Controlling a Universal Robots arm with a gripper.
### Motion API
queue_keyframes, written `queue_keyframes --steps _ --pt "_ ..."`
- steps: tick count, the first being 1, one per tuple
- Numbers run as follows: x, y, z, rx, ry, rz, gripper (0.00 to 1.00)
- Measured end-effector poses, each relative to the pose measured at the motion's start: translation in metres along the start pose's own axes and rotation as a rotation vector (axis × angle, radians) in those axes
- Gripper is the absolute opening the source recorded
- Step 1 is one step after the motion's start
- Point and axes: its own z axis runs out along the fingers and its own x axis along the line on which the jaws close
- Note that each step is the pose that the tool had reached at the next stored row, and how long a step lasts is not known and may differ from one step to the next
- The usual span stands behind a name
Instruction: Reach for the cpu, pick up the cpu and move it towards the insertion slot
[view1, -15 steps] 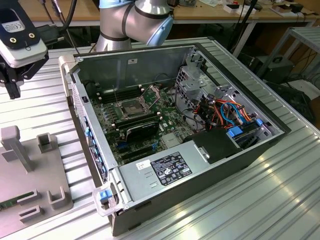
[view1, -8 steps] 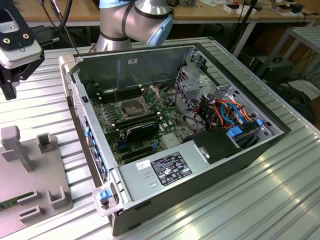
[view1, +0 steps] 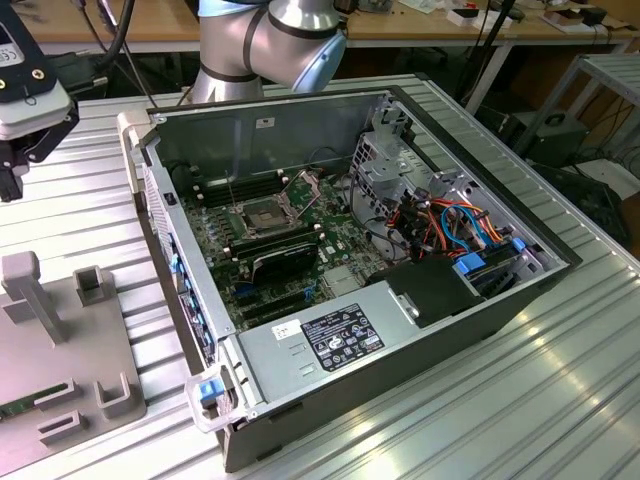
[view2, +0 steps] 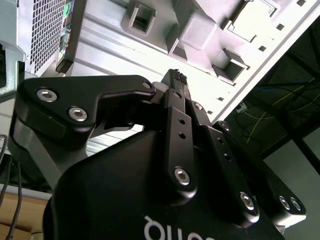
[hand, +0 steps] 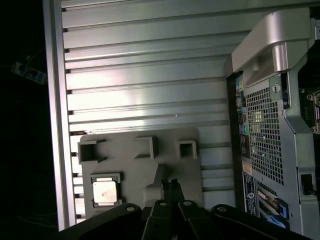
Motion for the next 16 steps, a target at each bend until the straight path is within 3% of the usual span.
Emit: queue_keyframes --steps 16 --pt "0.0114 -0.0009 0.0015 0.0006 0.0074 0.000 0.11"
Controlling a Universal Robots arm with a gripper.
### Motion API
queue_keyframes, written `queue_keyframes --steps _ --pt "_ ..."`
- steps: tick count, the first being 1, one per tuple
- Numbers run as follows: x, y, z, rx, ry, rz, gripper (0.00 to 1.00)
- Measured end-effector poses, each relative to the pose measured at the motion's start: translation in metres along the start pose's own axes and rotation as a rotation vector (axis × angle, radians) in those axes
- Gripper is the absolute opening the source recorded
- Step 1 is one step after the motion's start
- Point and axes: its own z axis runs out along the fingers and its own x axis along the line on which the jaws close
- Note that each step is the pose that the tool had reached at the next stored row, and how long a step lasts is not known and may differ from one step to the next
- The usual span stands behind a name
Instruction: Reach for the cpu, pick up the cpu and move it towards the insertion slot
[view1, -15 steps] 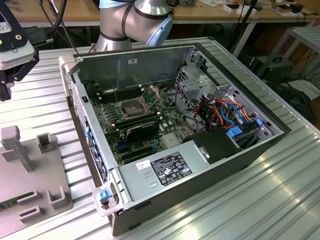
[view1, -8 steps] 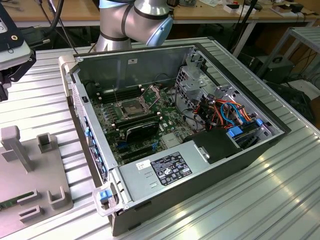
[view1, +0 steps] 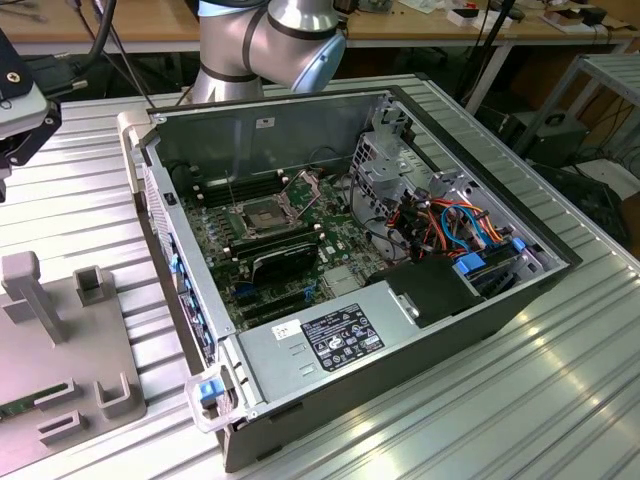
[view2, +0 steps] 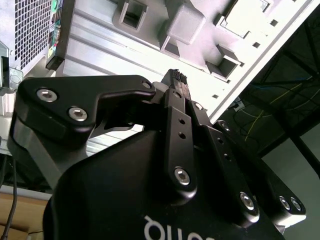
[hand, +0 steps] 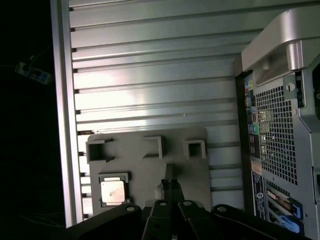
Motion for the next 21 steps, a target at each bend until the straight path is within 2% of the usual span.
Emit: queue_keyframes --steps 13,15,16,18,21 --pt "0.0103 -0.0008 0.0014 0.0004 0.0049 0.000 0.11" --pt "0.0151 -0.0013 0.0022 0.0004 0.0048 0.000 0.11" --pt "0.0182 -0.0015 0.0025 0.0003 0.0040 0.000 0.11" --pt "0.0286 -0.0024 0.0034 -0.0003 -0.0040 0.000 0.11" --pt "0.0355 -0.0031 0.0041 -0.0009 -0.0116 -0.001 0.11"
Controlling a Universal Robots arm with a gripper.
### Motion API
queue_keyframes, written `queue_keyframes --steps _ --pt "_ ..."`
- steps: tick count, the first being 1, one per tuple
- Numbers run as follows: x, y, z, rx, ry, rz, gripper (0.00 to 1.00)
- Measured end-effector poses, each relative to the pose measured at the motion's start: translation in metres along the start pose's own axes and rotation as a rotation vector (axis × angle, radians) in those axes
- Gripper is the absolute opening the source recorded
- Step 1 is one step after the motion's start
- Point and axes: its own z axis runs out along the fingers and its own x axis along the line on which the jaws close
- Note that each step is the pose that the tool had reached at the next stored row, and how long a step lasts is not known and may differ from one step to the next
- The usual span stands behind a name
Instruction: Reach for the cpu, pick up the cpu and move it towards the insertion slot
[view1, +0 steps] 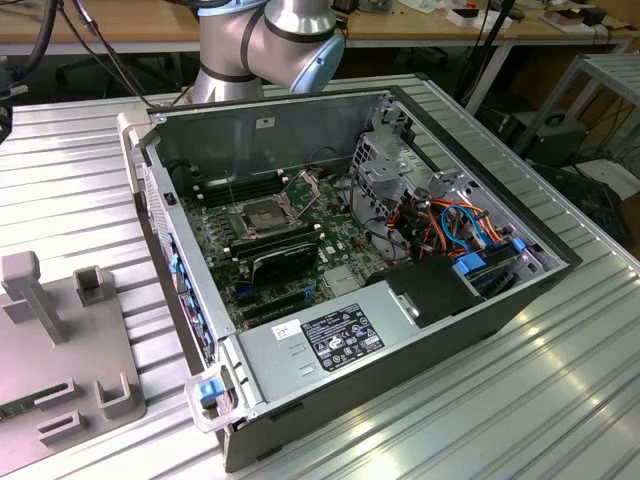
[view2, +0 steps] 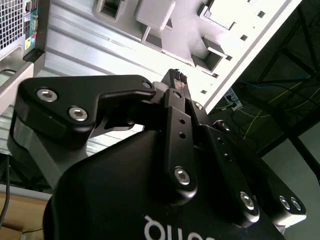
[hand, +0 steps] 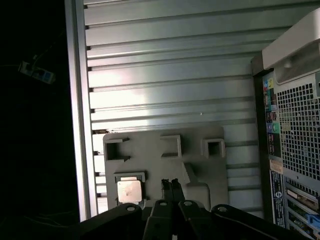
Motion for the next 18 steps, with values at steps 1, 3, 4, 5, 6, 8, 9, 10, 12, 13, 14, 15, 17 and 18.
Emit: queue_keyframes --steps 1,3,4,5,6,8,9,10,12,13,14,15,17,18 --pt "0.0017 -0.0001 0.0001 -0.0001 -0.0009 0.000 0.11" --pt "0.0056 -0.0005 0.0005 -0.0002 -0.0026 0.000 0.11" --pt "0.0079 -0.0006 0.0007 -0.0003 -0.0033 0.000 0.11" --pt "0.0096 -0.0008 0.0008 -0.0003 -0.0039 0.000 0.11" --pt "0.0117 -0.0010 0.0009 -0.0003 -0.0045 0.000 0.11" --pt "0.0146 -0.0013 0.0011 -0.0004 -0.0053 0.000 0.11" --pt "0.0149 -0.0014 0.0011 -0.0004 -0.0054 0.000 0.11" --pt "0.0150 -0.0014 0.0011 -0.0004 -0.0055 0.000 0.11" --pt "0.0152 -0.0014 0.0011 -0.0004 -0.0055 0.000 0.11" --pt "0.0152 -0.0014 0.0011 -0.0004 -0.0054 0.000 0.11" --pt "0.0152 -0.0014 0.0011 -0.0004 -0.0055 0.000 0.11" --pt "0.0152 -0.0014 0.0011 -0.0004 -0.0055 0.000 0.11" --pt "0.0152 -0.0014 0.0011 -0.0004 -0.0055 0.000 0.11" --pt "0.0152 -0.0014 0.0011 -0.0004 -0.0055 0.000 0.11"
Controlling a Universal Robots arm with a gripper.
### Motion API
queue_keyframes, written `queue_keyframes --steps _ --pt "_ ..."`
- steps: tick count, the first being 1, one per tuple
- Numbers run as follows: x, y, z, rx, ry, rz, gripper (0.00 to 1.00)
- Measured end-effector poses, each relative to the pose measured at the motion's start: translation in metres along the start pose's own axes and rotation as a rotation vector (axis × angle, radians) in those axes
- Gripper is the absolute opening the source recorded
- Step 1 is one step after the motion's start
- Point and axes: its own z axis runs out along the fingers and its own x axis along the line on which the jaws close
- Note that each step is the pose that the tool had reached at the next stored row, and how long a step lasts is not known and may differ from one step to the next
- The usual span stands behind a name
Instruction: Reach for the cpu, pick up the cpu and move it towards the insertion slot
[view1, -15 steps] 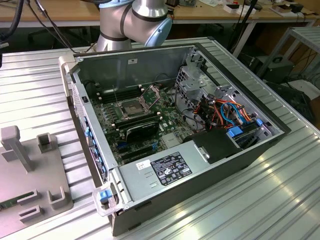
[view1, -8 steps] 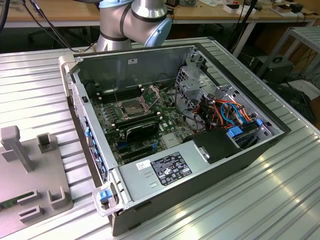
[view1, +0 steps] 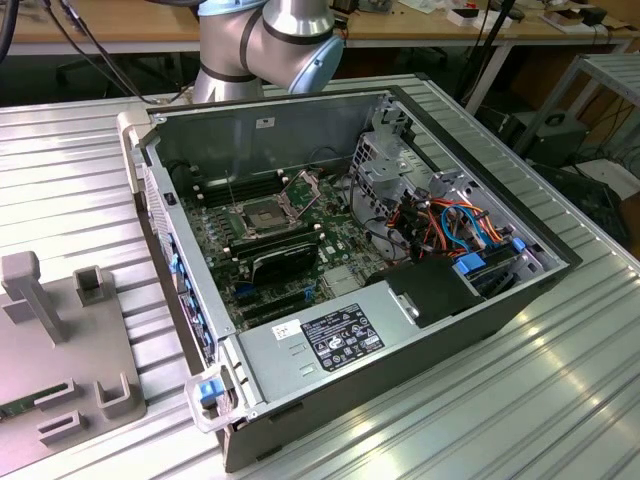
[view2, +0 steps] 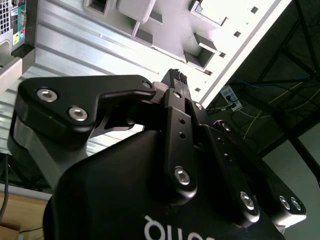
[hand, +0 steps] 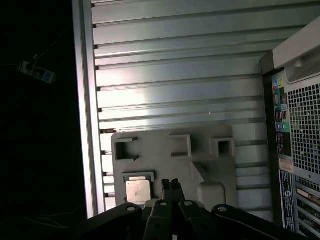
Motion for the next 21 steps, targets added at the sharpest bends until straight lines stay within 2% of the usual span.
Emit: queue_keyframes --steps 7,21 --pt "0.0043 -0.0008 0.0004 -0.0001 0.0000 0.000 0.11" --pt "0.0050 -0.0011 0.0006 0.0000 0.0002 0.000 0.11"
